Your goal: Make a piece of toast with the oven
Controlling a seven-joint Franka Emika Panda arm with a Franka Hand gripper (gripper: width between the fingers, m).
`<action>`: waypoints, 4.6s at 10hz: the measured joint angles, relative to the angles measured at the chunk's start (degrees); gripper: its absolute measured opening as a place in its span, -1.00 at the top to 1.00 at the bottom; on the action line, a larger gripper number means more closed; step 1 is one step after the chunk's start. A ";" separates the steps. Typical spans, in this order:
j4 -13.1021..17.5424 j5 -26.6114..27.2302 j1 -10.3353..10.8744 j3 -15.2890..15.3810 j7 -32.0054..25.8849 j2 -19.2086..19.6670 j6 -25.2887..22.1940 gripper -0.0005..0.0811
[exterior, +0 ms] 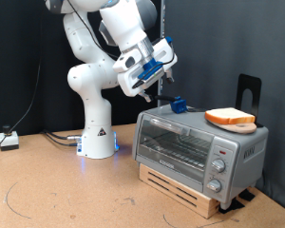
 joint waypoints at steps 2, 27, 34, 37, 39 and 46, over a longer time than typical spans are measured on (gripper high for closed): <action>-0.99 0.25 0.21 -0.74 -2.32 -0.20 -1.41 -0.99; -6.08 -7.66 -7.55 -5.78 -9.35 16.04 14.63 -0.99; -3.05 -8.00 -8.90 -6.31 -9.56 22.33 18.88 -0.99; -1.12 -5.22 -8.66 -6.33 -10.11 25.20 18.94 -0.99; -0.27 -4.49 -8.81 -6.66 -10.21 26.39 18.94 -0.99; 1.92 -4.98 -10.77 -10.86 -17.63 26.98 17.27 -0.99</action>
